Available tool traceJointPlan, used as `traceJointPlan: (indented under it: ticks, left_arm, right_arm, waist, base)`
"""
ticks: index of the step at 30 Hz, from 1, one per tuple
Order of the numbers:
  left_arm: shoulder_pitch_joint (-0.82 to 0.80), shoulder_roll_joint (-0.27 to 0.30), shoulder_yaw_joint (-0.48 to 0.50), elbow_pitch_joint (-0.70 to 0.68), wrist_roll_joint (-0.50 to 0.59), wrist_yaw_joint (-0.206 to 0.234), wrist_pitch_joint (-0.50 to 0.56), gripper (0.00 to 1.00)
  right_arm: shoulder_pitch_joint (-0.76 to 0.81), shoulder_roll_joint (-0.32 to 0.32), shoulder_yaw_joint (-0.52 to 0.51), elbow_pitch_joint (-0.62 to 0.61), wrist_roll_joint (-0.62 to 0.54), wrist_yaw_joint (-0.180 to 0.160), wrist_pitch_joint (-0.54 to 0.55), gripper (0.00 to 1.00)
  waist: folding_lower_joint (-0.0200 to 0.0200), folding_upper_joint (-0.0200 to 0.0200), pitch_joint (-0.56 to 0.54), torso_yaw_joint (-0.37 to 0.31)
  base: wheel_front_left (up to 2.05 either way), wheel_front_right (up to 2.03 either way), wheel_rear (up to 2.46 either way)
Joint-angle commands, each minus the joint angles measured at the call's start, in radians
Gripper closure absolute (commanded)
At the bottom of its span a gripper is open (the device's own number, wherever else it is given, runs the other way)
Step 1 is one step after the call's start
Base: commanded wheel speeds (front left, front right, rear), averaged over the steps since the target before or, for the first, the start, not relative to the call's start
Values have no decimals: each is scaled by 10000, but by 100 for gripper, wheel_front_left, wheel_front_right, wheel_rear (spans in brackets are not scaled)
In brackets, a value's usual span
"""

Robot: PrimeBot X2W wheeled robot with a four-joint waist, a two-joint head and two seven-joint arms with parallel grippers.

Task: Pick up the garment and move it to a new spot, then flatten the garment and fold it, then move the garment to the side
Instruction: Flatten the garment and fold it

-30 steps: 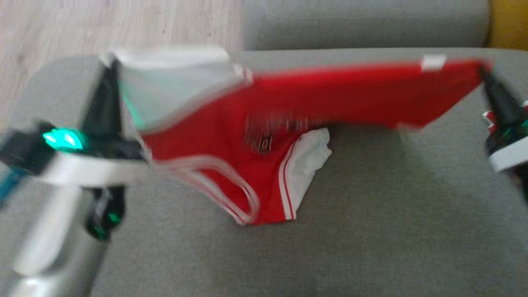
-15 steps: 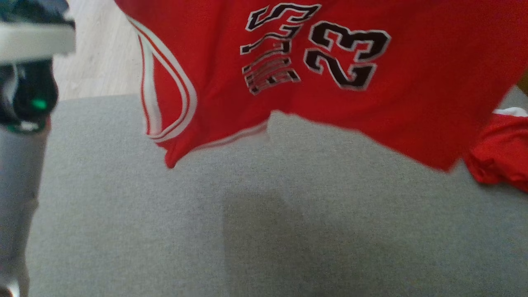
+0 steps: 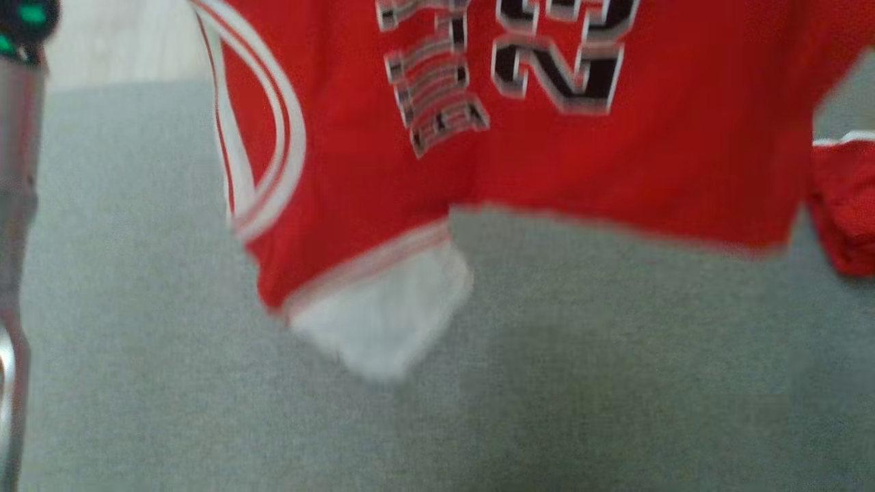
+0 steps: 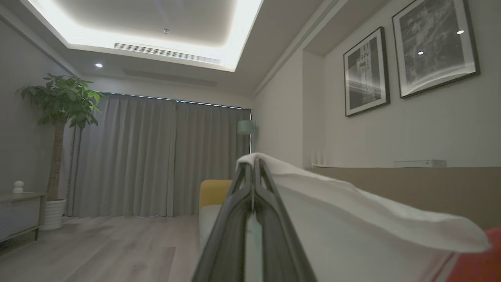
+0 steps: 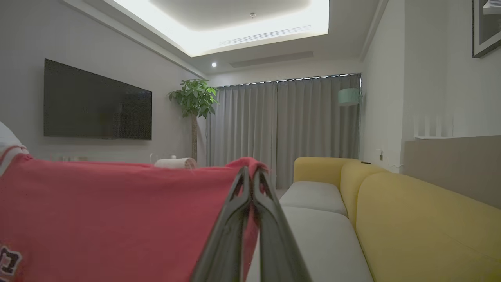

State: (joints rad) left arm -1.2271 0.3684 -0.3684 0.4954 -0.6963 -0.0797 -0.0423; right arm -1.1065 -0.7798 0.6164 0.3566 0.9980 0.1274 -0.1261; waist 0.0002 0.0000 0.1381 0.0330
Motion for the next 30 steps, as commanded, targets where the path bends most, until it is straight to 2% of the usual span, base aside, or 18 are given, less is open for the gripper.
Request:
traceJointPlan:
  ticks: [1,7,10,14,23,30]
  left_arm:
    - [-750,399,259,-99,61,1,-120,100]
    - [-2593,-155,-40,1127,703,-172,-1460,100]
    - [-3177,-432,-41,1473,700,-301,-1886,100]
    - [-3050,-651,-116,1572,359,-458,-2094,100]
    - [-474,-484,-753,396,-440,-506,-2189,100]
    - [2793,144,-1056,-1222,-818,-508,-2193,100]
  right_arm:
    - [-302,19,-17,-63,-105,33,-128,100]
    - [-2135,519,203,1181,-913,33,-1022,100]
    - [-2736,527,207,1611,-1210,33,-1242,100]
    - [-2831,304,585,1866,-1244,33,-1316,100]
    - [-1617,-137,1367,2125,-580,33,-1353,100]
    - [746,-274,1167,1761,126,33,-1355,100]
  waist:
    - [-2,0,982,177]
    - [-2,0,2165,490]
    - [-2,0,2528,682]
    - [-2,0,3003,978]
    - [-2,0,3711,1516]
    - [-2,0,2918,1428]
  base:
    - [0,0,0]
    - [0,0,0]
    - [0,0,0]
    - [0,0,0]
    - [0,0,0]
    - [0,0,0]
